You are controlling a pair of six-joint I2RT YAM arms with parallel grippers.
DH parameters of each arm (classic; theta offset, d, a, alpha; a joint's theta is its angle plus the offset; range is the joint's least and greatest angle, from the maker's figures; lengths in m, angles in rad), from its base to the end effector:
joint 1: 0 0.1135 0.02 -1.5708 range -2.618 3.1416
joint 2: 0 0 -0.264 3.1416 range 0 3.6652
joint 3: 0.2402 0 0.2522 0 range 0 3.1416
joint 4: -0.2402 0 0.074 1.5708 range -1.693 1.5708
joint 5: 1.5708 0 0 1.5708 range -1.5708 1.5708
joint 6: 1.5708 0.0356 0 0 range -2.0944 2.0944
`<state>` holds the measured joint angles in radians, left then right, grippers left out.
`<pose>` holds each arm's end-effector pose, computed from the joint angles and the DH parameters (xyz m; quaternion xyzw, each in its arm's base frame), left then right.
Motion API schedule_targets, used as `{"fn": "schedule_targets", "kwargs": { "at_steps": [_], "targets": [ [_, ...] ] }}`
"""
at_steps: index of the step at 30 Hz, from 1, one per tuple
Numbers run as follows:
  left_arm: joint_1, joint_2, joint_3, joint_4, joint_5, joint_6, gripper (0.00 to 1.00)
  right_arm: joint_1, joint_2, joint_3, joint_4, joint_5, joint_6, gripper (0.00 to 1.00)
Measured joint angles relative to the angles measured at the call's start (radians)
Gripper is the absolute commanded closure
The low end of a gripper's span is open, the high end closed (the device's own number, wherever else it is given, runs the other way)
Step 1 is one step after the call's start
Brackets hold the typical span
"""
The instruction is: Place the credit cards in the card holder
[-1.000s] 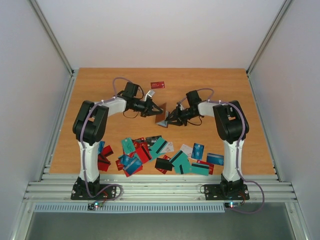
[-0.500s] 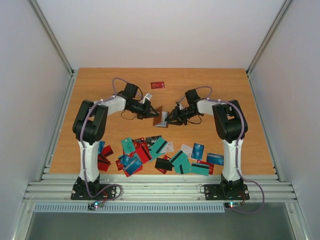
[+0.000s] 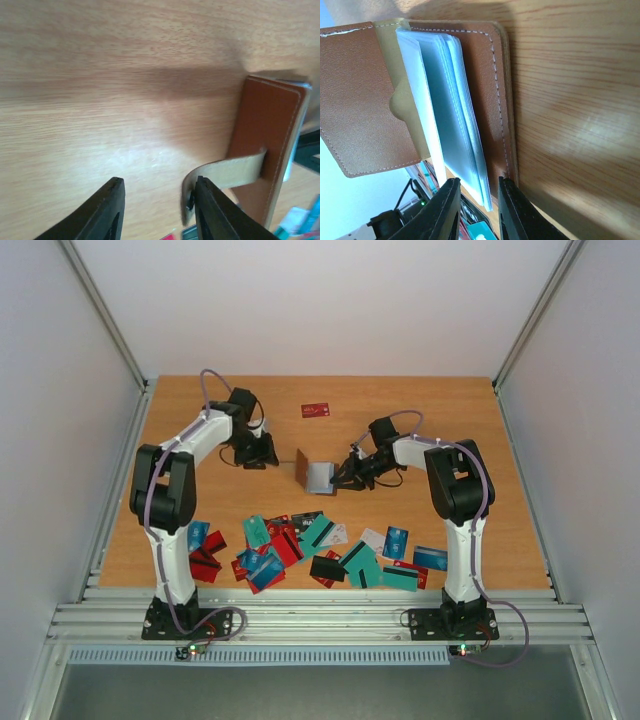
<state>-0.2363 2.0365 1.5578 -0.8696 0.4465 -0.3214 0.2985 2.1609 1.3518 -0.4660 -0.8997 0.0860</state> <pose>0.3921 -0.1102 0.1863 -0.0167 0.9693 -0.2413 0.0435 0.3812 0.1465 0.1050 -0.1581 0.8789 0.4475 0.0480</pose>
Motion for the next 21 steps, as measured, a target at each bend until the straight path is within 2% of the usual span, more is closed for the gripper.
{"fn": "schedule_targets", "kwargs": {
  "at_steps": [3,6,10,13,17,21],
  "targets": [
    [-0.033,-0.037,0.062,-0.091,-0.127,-0.001,0.54,0.000,0.000,0.005,-0.014,0.005,-0.006,0.76],
    [-0.094,-0.092,0.129,-0.118,-0.165,0.018,0.54,0.000,0.000,0.007,-0.022,0.006,-0.012,0.76],
    [-0.216,-0.138,0.198,-0.105,-0.078,0.067,0.55,0.000,0.000,0.008,-0.023,0.007,-0.014,0.76],
    [-0.291,-0.118,0.213,-0.096,0.014,0.085,0.56,0.000,0.000,0.008,-0.024,0.007,-0.014,0.76],
    [-0.331,-0.023,0.248,-0.093,0.094,0.087,0.56,0.000,0.000,0.008,-0.024,0.008,-0.015,0.76],
    [-0.361,0.086,0.325,-0.111,0.095,0.098,0.63,0.000,0.000,0.005,-0.021,0.007,-0.017,0.76]
  ]
}}
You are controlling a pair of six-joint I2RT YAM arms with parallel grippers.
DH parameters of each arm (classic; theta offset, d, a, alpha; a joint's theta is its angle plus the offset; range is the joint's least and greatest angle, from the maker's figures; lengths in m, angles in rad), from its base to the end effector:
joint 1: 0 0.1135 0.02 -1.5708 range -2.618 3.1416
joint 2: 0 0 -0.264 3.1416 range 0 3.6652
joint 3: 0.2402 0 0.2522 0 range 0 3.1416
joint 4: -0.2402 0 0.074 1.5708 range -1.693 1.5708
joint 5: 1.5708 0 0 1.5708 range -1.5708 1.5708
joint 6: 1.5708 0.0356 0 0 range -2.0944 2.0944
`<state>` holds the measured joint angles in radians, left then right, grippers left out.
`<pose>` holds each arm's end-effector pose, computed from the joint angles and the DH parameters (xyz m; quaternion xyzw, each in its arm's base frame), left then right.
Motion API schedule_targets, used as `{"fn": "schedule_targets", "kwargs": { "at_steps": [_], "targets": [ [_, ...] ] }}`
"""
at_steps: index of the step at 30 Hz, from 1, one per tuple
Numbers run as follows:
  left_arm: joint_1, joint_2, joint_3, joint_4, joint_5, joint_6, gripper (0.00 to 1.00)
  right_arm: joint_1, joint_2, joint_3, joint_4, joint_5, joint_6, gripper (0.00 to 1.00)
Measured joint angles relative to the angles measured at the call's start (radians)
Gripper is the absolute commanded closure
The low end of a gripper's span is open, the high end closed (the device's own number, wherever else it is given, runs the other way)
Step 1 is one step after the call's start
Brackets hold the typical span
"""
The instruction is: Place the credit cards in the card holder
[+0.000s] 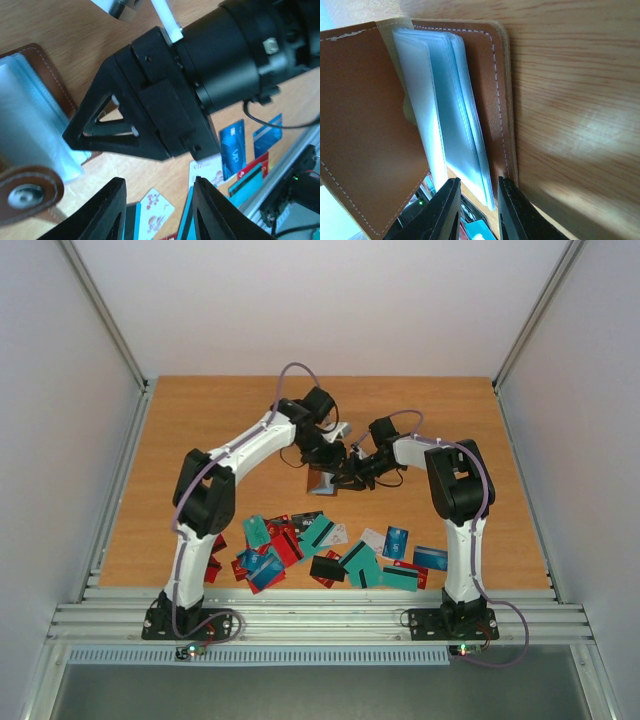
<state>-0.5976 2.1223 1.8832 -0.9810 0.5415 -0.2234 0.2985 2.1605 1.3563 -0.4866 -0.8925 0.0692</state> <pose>0.3587 -0.2664 0.2405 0.2223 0.9236 -0.3086 0.0490 0.3804 0.1461 0.1055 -0.1620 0.8805 0.4432 0.0456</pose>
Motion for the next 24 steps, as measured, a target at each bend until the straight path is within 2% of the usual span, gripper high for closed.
{"fn": "schedule_targets", "kwargs": {
  "at_steps": [6,24],
  "targets": [
    [-0.032,0.081,0.038,-0.037,-0.100,0.008,0.62,0.000,-0.009,-0.016,0.005,-0.002,-0.004,0.77],
    [-0.031,0.074,0.029,-0.100,-0.480,0.081,0.61,0.000,-0.013,-0.025,0.002,-0.005,-0.030,0.77]
  ]
}}
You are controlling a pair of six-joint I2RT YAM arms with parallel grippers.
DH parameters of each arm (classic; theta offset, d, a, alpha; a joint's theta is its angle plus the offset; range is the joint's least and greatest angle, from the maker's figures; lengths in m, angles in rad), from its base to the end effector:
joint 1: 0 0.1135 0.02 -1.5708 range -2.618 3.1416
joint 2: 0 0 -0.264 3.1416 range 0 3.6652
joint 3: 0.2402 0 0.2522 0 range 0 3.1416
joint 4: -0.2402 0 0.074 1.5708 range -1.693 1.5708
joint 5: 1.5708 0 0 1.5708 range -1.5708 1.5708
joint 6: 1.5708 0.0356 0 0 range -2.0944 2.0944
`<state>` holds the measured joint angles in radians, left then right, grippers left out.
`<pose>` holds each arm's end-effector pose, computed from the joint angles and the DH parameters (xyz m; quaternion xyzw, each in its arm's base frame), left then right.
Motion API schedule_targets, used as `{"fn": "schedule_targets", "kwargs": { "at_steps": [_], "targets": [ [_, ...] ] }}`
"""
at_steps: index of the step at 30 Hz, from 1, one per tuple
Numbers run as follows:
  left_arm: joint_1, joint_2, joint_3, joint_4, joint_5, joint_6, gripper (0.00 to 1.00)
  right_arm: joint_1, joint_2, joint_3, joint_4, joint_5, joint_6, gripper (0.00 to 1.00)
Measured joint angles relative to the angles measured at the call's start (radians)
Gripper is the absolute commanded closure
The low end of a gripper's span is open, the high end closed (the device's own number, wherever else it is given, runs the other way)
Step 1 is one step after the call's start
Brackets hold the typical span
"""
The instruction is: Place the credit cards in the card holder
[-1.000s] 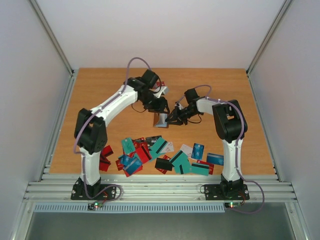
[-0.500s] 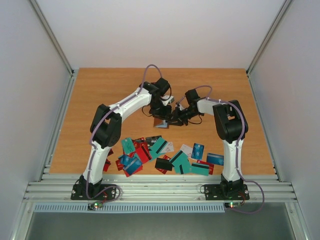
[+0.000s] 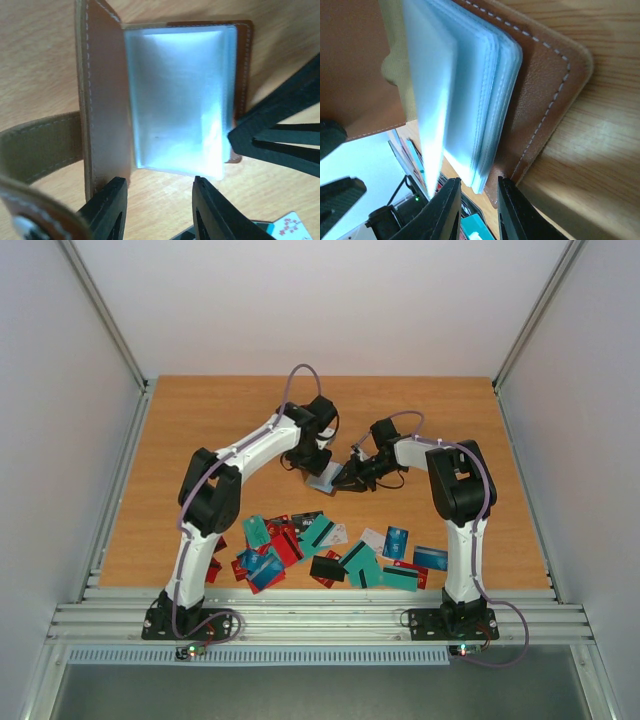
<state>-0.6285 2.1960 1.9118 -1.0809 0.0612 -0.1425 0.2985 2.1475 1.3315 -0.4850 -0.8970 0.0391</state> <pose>0.3618 -0.2656 0.2092 0.2423 0.9643 -0.0668 0.0836 0.3752 0.1446 0.1047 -0.1733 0.8779 0.4439 0.0473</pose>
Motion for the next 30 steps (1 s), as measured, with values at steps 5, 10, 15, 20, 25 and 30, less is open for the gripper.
{"fn": "schedule_targets", "kwargs": {
  "at_steps": [5,10,15,20,25,30],
  "targets": [
    [0.013,0.000,0.007,0.000,-0.037,0.015,0.57,0.000,0.000,0.000,-0.002,0.000,-0.008,0.77],
    [0.033,0.005,0.011,0.002,-0.034,0.042,0.51,0.000,0.000,0.000,-0.003,0.001,-0.014,0.77],
    [0.092,0.016,-0.009,0.031,-0.001,0.050,0.51,0.000,-0.003,-0.001,-0.024,0.001,-0.014,0.77],
    [0.156,0.042,-0.048,0.063,0.037,0.053,0.51,0.000,-0.008,-0.001,-0.050,0.005,-0.015,0.77],
    [0.178,0.058,-0.098,0.097,0.100,0.054,0.51,0.000,-0.008,0.011,-0.083,0.011,-0.014,0.77],
    [0.176,0.060,-0.116,0.113,0.150,0.050,0.55,0.000,-0.008,0.034,-0.128,0.033,-0.014,0.75]
  ]
}}
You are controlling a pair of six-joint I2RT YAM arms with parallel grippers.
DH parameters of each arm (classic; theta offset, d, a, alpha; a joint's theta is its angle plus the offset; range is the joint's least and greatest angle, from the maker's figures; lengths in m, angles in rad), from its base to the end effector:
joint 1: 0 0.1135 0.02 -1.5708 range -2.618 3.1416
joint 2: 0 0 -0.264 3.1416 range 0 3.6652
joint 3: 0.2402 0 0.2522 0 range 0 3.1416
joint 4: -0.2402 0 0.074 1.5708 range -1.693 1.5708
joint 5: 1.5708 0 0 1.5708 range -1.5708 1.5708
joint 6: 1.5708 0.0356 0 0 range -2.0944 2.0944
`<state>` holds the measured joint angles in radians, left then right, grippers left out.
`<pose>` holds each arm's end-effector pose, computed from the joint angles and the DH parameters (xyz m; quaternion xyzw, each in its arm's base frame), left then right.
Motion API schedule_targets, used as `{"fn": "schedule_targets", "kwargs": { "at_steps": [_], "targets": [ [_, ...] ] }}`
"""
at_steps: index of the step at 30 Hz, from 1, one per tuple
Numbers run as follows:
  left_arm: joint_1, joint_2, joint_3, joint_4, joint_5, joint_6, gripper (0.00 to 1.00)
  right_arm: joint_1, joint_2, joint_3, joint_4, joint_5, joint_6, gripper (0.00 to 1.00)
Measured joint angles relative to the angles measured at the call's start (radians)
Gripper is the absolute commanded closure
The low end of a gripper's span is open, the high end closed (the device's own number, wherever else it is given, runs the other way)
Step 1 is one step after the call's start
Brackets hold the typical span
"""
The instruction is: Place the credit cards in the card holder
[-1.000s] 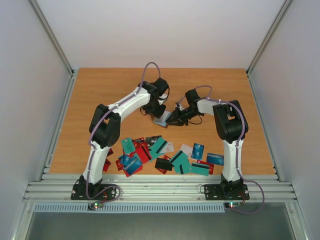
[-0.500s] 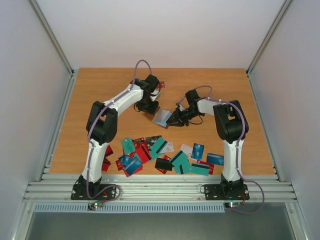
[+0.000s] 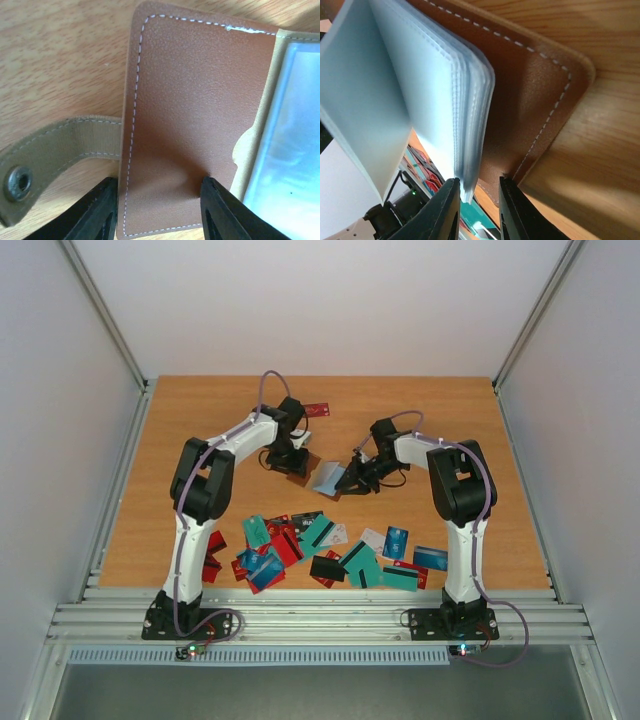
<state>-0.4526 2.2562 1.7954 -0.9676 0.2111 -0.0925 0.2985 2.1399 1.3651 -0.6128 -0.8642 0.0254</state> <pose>0.4002 -0.2029 0.1550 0.1850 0.9745 -0.1203 0.0398 0.3715 0.1426 0.1119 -0.1610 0.8907 0.4250 0.0147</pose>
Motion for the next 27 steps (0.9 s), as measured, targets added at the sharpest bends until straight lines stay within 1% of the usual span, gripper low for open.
{"fn": "schedule_targets", "kwargs": {
  "at_steps": [9,16,19,27],
  "targets": [
    [0.000,-0.022,-0.048,0.039,0.051,-0.037,0.59,0.000,-0.010,0.039,-0.097,0.057,0.000,0.71],
    [-0.025,-0.063,-0.119,0.065,0.081,-0.068,0.59,0.000,-0.010,0.088,-0.177,0.117,-0.002,0.62],
    [-0.049,-0.077,-0.144,0.068,0.093,-0.080,0.59,0.000,-0.010,0.130,-0.229,0.154,-0.016,0.59],
    [-0.095,-0.094,-0.171,0.070,0.111,-0.103,0.59,0.021,-0.008,0.271,-0.377,0.251,-0.072,0.57]
  ]
}}
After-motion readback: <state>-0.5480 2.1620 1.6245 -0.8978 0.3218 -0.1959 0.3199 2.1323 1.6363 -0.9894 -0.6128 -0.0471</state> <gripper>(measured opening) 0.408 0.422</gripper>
